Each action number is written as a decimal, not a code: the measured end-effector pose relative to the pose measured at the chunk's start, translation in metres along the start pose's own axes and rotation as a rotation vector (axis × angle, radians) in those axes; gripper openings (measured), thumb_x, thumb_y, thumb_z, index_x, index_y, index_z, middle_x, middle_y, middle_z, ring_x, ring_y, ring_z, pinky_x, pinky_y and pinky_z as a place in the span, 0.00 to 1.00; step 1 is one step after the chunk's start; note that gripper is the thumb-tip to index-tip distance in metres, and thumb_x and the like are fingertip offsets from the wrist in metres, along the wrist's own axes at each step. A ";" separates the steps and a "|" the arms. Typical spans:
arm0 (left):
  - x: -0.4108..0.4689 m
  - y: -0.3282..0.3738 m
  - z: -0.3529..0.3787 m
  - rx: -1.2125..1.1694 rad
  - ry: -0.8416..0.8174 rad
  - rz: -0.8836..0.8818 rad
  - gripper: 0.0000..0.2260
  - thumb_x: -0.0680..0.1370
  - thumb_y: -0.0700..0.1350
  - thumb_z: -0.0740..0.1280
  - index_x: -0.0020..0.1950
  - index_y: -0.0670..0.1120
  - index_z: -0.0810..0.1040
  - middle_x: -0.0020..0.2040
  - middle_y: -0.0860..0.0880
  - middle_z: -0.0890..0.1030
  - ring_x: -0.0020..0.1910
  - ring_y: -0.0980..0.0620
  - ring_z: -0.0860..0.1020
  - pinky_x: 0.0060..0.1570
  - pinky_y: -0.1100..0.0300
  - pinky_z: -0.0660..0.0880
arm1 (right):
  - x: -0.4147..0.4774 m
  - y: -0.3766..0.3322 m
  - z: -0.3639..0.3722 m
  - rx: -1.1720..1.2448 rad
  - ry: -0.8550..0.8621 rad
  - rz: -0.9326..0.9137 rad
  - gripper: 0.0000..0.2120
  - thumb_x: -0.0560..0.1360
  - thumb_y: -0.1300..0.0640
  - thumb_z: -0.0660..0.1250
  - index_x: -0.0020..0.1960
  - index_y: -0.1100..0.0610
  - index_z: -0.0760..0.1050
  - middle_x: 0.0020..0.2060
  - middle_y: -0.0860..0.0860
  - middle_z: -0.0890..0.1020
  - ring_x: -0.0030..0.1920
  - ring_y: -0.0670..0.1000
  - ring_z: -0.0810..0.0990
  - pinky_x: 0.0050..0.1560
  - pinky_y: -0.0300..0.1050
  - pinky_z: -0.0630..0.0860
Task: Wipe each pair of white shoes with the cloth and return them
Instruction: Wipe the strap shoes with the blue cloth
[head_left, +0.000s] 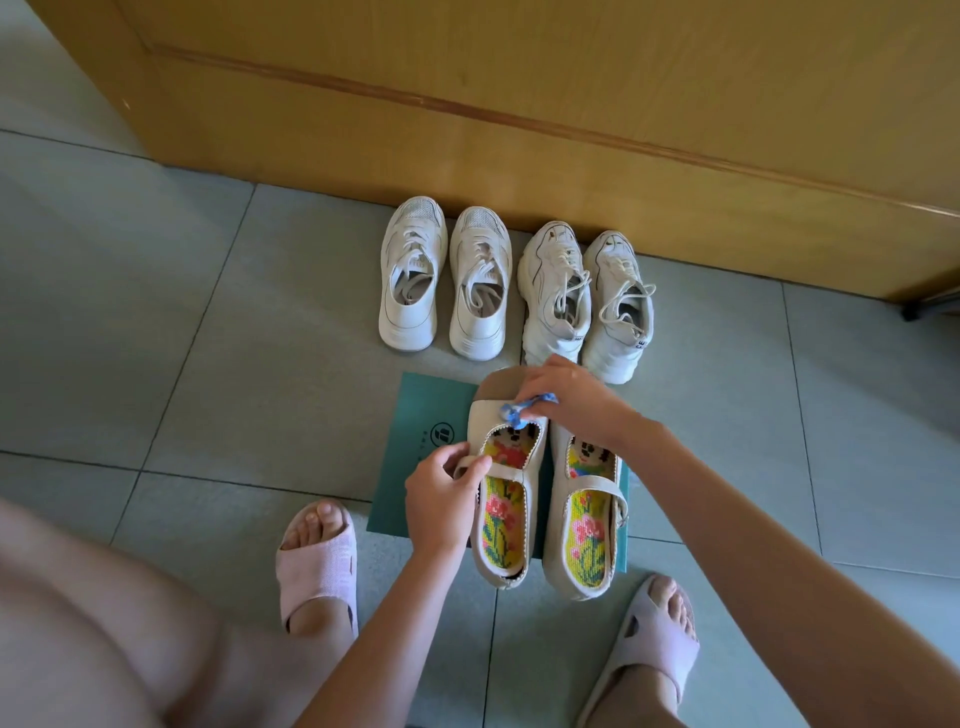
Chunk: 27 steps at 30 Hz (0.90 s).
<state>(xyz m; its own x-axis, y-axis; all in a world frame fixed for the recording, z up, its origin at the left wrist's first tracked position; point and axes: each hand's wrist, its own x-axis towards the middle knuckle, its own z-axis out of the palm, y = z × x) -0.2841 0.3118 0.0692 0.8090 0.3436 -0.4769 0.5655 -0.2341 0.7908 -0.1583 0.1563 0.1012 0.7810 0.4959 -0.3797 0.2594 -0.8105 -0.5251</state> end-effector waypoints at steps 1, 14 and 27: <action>0.000 0.000 0.000 -0.002 -0.001 0.002 0.15 0.73 0.50 0.71 0.57 0.46 0.81 0.46 0.52 0.83 0.43 0.58 0.80 0.38 0.70 0.73 | -0.002 0.005 -0.002 0.007 0.012 0.016 0.08 0.73 0.56 0.70 0.51 0.53 0.82 0.49 0.50 0.81 0.50 0.46 0.69 0.52 0.43 0.69; 0.000 0.000 0.000 0.002 -0.012 0.021 0.12 0.74 0.48 0.70 0.56 0.46 0.81 0.43 0.54 0.82 0.41 0.62 0.79 0.37 0.72 0.72 | -0.006 -0.013 0.010 0.473 0.404 0.387 0.12 0.74 0.57 0.69 0.56 0.57 0.80 0.47 0.52 0.81 0.46 0.51 0.78 0.47 0.45 0.75; 0.001 0.000 -0.002 0.016 -0.023 0.034 0.10 0.75 0.47 0.69 0.54 0.46 0.81 0.42 0.53 0.82 0.40 0.62 0.79 0.36 0.72 0.71 | -0.043 -0.038 0.056 0.354 0.568 0.491 0.07 0.77 0.56 0.65 0.51 0.56 0.80 0.42 0.50 0.80 0.42 0.51 0.76 0.38 0.43 0.69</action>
<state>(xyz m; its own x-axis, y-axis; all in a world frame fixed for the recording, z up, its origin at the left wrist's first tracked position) -0.2836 0.3138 0.0698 0.8310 0.3145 -0.4588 0.5402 -0.2599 0.8004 -0.2333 0.1835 0.0947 0.9514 -0.1984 -0.2355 -0.3057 -0.7006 -0.6448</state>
